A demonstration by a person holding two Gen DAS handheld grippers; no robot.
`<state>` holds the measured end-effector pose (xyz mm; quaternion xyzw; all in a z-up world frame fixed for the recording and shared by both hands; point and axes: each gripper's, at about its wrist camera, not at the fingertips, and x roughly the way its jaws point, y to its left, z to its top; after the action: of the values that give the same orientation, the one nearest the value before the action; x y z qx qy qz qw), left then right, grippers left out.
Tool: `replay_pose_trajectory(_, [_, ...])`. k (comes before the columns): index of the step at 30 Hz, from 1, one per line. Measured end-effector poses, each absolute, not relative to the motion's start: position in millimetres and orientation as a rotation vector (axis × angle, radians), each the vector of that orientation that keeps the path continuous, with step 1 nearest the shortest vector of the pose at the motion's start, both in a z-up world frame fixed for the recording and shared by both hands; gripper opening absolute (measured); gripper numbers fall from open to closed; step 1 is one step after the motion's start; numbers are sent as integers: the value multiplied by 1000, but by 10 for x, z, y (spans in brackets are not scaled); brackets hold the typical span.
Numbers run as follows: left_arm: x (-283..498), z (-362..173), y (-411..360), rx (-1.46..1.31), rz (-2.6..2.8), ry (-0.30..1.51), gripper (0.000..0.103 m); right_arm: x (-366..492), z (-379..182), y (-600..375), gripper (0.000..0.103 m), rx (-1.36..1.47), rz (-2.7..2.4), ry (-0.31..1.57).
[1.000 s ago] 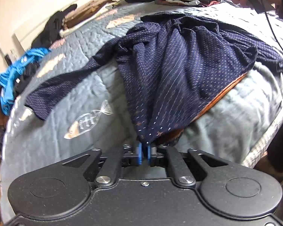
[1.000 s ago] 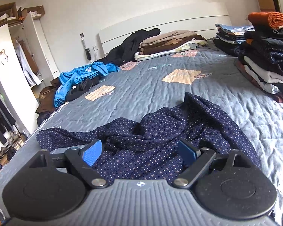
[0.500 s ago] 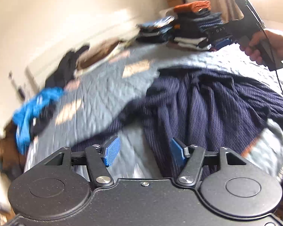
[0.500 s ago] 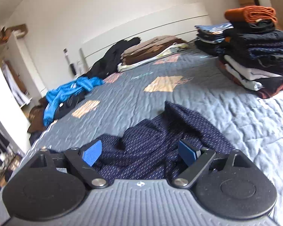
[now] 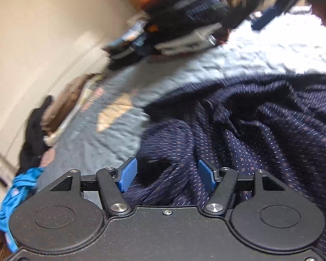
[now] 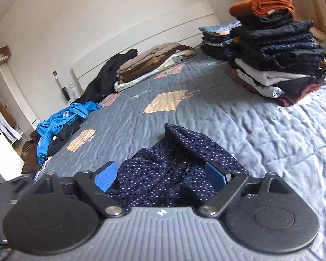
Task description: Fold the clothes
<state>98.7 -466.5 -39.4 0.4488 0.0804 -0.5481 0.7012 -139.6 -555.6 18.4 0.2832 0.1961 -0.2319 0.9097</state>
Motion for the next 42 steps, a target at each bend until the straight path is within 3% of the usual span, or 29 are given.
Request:
replay_pose_trajectory(2, [1049, -542, -4812, 1007, -1225, 197, 52, -1381, 132, -5591, 88, 578, -492, 421])
replay_pose_trajectory(13, [1126, -977, -5176, 1061, -1229, 159, 51, -1287, -56, -5633, 88, 542, -489, 476])
replay_pose_trajectory(16, [1116, -1055, -5247, 1091, -1216, 141, 36, -1285, -60, -5634, 88, 535, -486, 480])
replay_pose_trajectory(22, [1139, -1171, -5355, 1159, -1179, 125, 36, -1280, -34, -5626, 88, 543, -474, 469])
replay_pose_trajectory(26, [1265, -1088, -5339, 1110, -1183, 173, 17, -1243, -21, -5570, 88, 528, -414, 466])
replay_pose_trajectory(42, [2413, -309, -5445, 916, -982, 269, 14, -1140, -24, -5396, 88, 494, -331, 487])
